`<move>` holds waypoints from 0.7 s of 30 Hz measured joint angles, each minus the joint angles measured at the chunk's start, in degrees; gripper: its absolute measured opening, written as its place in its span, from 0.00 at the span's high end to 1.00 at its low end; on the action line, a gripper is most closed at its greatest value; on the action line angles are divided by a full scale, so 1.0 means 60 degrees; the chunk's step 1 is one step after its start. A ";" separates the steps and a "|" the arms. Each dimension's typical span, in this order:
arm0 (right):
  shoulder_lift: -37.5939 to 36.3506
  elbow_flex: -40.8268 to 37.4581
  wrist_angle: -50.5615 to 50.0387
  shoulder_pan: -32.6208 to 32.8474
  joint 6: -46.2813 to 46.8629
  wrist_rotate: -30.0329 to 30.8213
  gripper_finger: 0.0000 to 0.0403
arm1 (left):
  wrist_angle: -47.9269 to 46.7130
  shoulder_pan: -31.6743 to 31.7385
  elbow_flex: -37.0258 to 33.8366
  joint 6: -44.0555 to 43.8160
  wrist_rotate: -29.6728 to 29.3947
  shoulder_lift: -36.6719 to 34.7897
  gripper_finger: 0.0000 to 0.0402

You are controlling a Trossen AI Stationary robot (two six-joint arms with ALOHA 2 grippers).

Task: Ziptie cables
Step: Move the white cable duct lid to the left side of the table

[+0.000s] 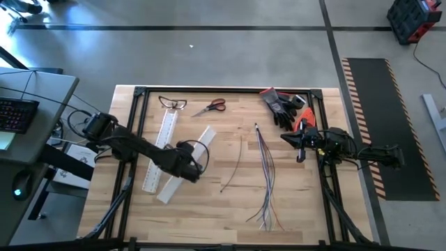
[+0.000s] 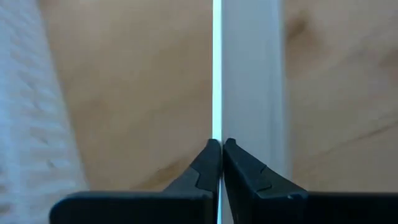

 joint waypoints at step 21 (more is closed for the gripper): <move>-0.0002 0.0001 0.0000 0.0000 0.0000 0.0001 1.00 | -0.5807 0.0344 0.4169 0.1852 -0.1153 0.3709 1.00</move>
